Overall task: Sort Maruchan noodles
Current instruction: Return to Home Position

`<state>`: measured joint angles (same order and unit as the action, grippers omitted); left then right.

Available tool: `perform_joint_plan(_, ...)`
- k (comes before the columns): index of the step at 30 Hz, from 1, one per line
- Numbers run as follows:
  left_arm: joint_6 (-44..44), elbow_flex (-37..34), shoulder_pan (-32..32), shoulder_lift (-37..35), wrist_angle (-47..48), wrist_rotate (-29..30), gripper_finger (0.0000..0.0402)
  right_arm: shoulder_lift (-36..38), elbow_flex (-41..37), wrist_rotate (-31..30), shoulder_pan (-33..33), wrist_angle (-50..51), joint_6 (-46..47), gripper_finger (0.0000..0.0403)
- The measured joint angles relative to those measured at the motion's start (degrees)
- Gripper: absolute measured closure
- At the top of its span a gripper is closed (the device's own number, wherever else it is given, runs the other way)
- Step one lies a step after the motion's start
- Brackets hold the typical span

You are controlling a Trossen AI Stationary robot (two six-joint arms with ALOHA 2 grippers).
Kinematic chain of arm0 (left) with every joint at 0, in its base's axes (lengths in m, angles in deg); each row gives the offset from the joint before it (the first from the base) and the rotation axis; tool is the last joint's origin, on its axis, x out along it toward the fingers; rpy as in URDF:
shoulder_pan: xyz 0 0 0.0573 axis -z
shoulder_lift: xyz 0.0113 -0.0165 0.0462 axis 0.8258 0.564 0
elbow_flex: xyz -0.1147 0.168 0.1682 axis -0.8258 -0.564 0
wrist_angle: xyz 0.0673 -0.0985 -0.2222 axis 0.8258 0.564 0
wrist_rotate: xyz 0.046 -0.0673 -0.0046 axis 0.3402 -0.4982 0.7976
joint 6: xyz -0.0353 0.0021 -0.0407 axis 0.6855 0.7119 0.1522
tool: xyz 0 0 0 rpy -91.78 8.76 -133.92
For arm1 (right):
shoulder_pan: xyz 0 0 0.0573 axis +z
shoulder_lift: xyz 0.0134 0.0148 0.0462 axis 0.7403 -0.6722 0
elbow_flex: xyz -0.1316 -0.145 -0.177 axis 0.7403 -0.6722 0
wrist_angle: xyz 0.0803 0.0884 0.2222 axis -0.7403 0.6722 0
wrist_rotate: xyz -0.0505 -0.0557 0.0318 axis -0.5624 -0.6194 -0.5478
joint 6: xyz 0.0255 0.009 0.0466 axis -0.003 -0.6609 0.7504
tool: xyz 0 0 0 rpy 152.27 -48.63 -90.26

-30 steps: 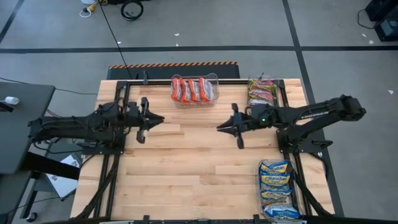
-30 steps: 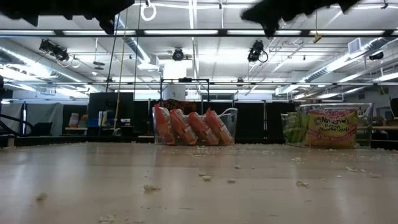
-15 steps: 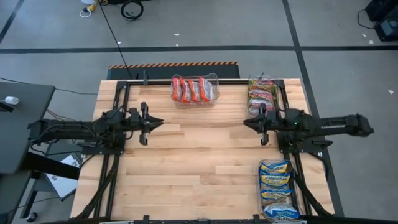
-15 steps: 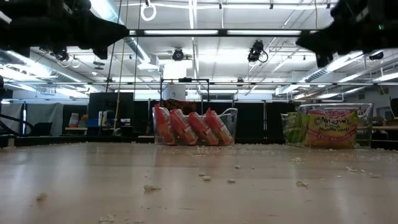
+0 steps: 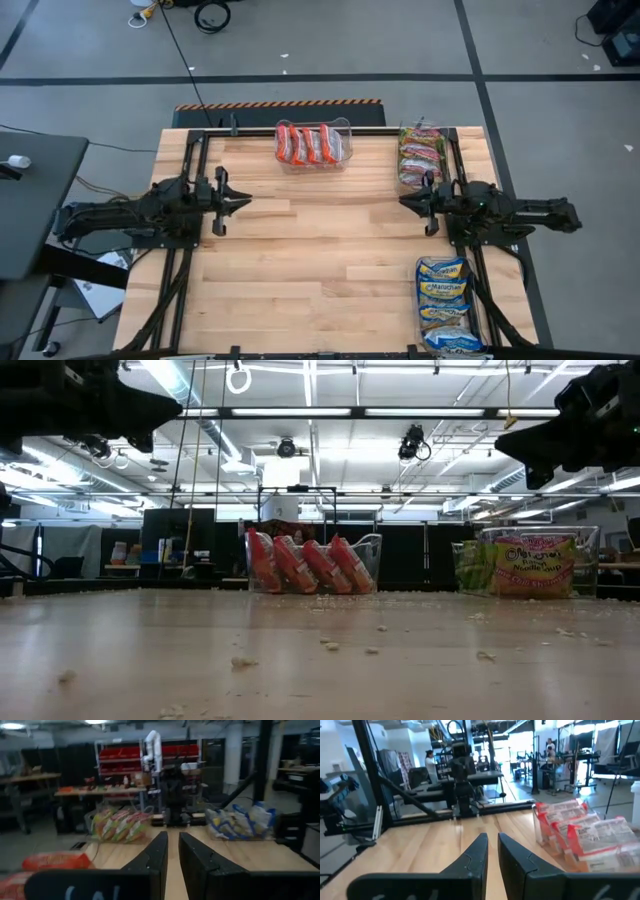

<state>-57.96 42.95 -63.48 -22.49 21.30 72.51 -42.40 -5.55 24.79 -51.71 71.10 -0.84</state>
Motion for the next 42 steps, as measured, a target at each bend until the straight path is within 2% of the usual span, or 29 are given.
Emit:
perform_joint_plan(3, -1.29, -1.26, 0.03, -3.15, -0.92, -1.04, 0.0349, -0.09, 0.03, -0.55, 0.52, 0.07, -0.86, 0.0353)
perform_joint_plan(6, 0.30, -6.23, 0.00, -5.48, -8.42, 0.30, 0.0349, 0.10, 0.03, -0.86, 0.84, 0.33, -0.71, 0.0353)
perform_joint_plan(21, 1.73, -6.54, -0.04, -6.24, 2.05, 1.13, 0.0349, -0.47, 0.03, -1.86, 0.84, 2.52, 0.36, 0.0353)
perform_joint_plan(42, 1.73, -6.58, -0.04, -6.27, 2.02, 1.12, 0.0349, -0.49, 0.03, -1.88, 0.84, 2.52, 0.36, 0.0353)
